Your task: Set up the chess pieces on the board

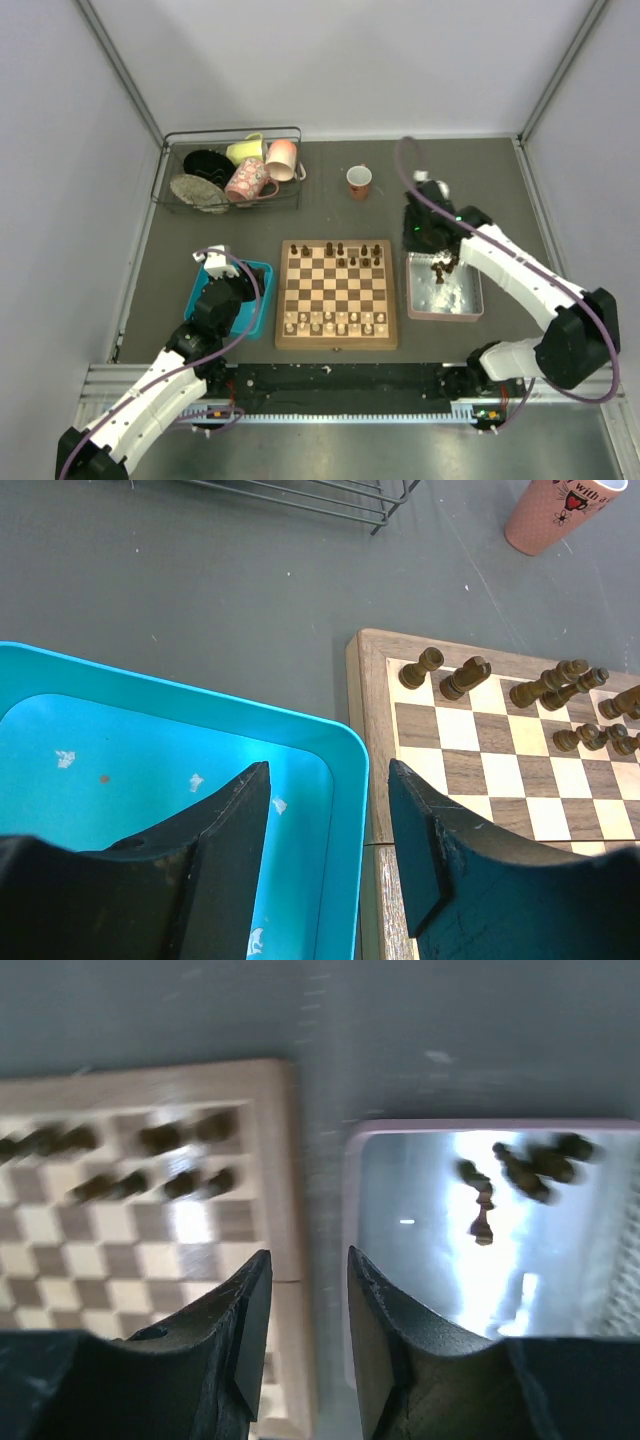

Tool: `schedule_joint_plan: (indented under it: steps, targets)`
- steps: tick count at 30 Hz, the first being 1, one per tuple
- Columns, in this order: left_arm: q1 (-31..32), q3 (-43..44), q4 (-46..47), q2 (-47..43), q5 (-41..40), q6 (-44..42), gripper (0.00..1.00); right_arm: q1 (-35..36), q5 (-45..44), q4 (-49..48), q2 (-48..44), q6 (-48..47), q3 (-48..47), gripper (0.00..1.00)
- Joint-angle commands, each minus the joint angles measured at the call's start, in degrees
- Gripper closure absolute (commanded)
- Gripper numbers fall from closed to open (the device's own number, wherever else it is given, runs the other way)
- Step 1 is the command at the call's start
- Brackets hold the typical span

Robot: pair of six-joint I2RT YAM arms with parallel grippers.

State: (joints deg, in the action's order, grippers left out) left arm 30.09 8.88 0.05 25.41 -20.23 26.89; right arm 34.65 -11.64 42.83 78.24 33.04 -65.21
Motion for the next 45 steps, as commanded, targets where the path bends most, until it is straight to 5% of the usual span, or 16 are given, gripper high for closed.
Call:
schedule_joint_plan:
  steps: [1, 10, 45]
  targets:
    - [-0.2, 0.7, 3.2, 0.0, 0.2, -0.2, 0.44, -12.7, 0.4, -0.1, -5.7, -1.2, 6.0, 0.64]
    - [-0.2, 0.6, 3.2, -0.3, 0.1, -0.2, 0.44, -23.8, 3.1, -4.2, -6.1, -2.8, 14.2, 0.65]
    - [-0.2, 0.8, 3.3, 0.4, 0.1, -0.2, 0.44, -23.8, 6.6, -15.5, 5.9, -5.5, 14.7, 0.78]
